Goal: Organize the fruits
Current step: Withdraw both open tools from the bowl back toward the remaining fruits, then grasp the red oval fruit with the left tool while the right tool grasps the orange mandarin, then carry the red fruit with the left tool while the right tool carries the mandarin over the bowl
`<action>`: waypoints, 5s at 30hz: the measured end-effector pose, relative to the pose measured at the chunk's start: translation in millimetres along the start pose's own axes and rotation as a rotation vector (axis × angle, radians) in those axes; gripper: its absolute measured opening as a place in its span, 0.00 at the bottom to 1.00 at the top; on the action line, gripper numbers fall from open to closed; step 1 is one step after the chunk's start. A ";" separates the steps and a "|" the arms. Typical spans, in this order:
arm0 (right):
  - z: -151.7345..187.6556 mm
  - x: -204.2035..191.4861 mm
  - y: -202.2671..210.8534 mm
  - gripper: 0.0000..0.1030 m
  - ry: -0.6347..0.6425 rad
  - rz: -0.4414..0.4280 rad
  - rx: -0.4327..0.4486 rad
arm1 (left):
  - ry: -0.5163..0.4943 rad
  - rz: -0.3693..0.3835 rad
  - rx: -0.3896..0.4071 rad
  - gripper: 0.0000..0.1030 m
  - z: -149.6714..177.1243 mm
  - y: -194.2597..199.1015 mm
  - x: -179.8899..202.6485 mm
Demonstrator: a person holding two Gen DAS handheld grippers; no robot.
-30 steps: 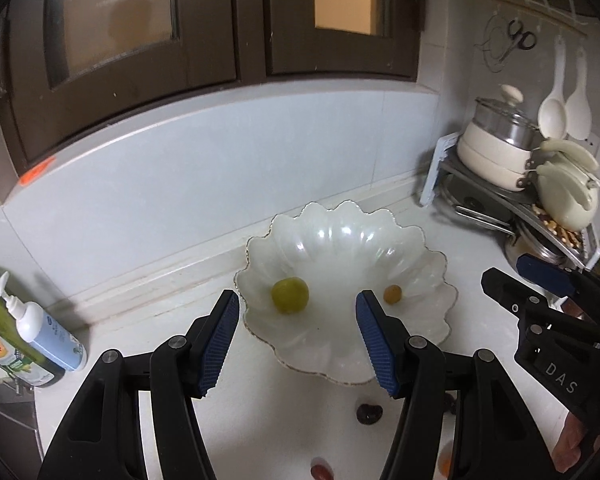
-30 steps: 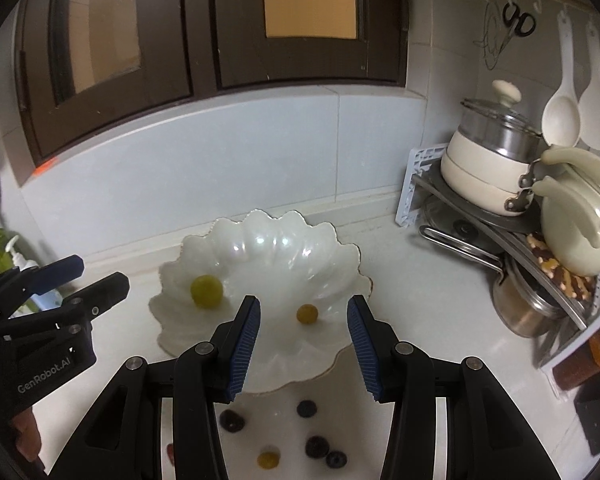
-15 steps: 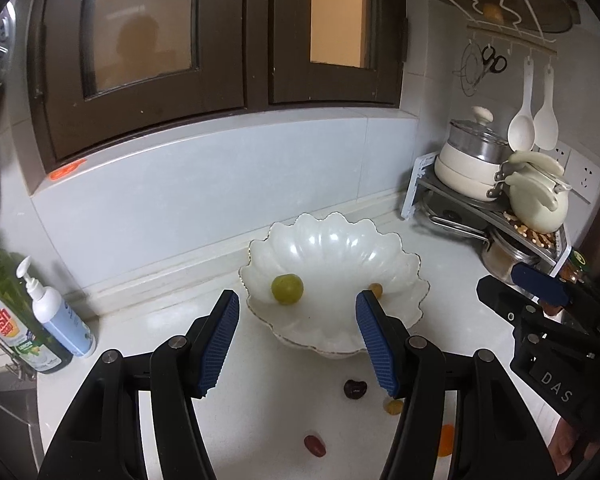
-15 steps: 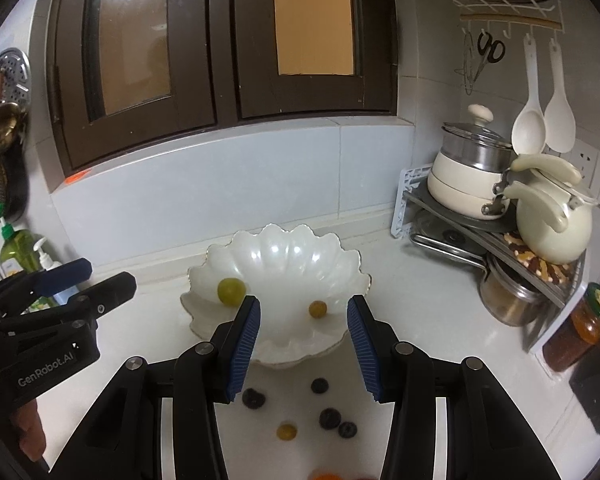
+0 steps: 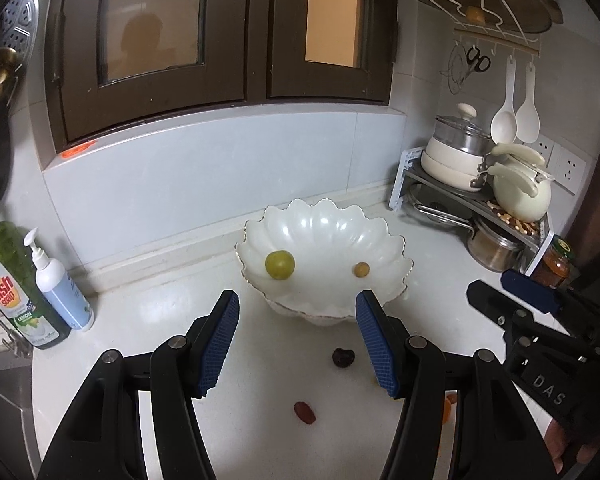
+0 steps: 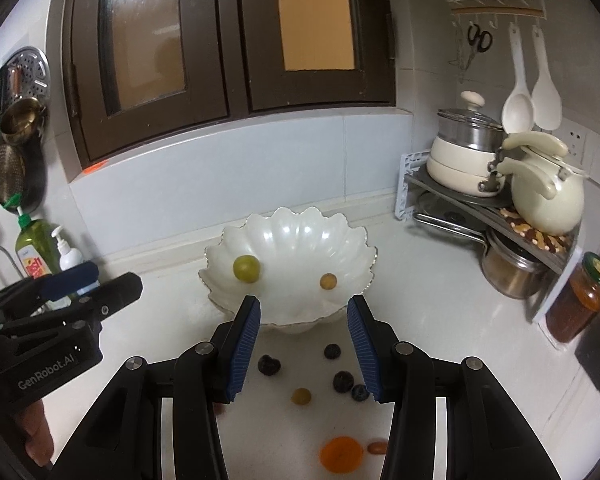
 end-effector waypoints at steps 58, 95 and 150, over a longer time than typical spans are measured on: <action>150.8 -13.7 -16.4 0.55 -0.111 0.131 -0.185 | -0.039 -0.056 -0.156 0.58 139.7 -41.5 -29.9; 179.6 -10.2 -63.0 0.55 -0.205 0.146 -0.268 | 0.003 -0.041 -0.278 0.41 155.0 -122.3 -32.7; 83.2 -12.0 -10.6 0.44 -0.056 0.054 -0.010 | 0.027 0.009 -0.003 0.20 82.0 -28.6 -11.0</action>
Point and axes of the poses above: each gripper's, at about its wrist camera, not at the fingertips, and y roughly against the way its jaws point, x to its right, z to its underside, the point moved 6 cm from there along -y, roughly the way its jaws point, and after that the axes turned 14 degrees about y, right-handed, at the moved point
